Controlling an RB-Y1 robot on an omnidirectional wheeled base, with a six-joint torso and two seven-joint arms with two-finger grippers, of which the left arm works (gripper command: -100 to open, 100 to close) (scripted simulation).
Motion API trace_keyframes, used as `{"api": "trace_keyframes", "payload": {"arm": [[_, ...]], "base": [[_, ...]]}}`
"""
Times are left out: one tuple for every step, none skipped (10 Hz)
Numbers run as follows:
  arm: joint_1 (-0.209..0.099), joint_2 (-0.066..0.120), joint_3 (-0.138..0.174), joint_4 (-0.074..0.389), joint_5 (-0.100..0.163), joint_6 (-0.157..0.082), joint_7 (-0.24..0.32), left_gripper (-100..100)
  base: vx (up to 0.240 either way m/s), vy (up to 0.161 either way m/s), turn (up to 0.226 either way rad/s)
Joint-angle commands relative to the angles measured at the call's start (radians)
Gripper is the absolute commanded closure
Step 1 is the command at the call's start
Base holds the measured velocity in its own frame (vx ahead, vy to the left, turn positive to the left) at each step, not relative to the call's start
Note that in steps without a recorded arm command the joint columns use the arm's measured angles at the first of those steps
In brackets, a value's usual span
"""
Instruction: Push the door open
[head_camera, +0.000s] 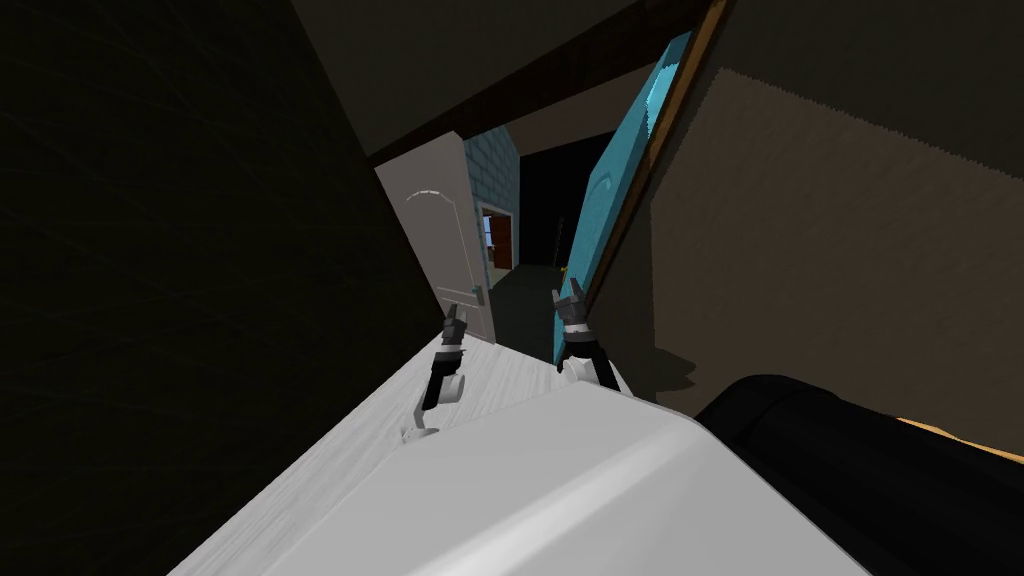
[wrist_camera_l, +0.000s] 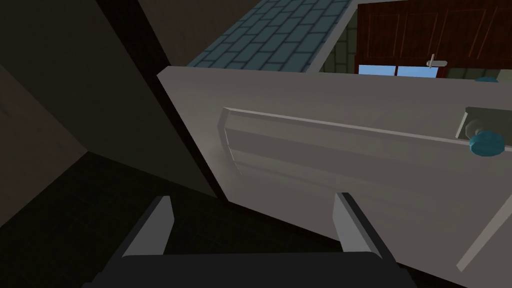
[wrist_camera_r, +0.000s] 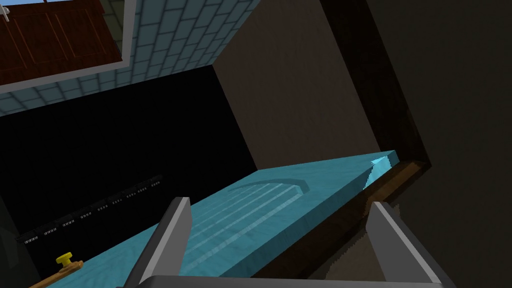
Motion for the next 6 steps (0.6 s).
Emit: {"api": "trace_keyframes", "payload": {"arm": [[-0.024,0.0,-0.006,0.048,-0.002,-0.003,0.007,-100],[-0.042,0.001,-0.012,0.079,-0.004,-0.001,0.014,-100],[-0.059,0.002,-0.018,0.109,-0.005,0.001,0.021,-100],[-0.077,0.003,-0.024,0.137,-0.007,0.002,0.027,-100],[-0.077,0.003,-0.024,0.14,-0.007,0.002,0.027,-100],[-0.095,0.004,-0.03,0.171,-0.009,0.004,0.034,-100]], "base": [[0.064,0.053,-0.014],[0.081,0.066,-0.03],[0.095,0.104,-0.039],[0.088,0.11,-0.035],[0.049,0.068,-0.007],[0.041,0.049,-0.017]]}}
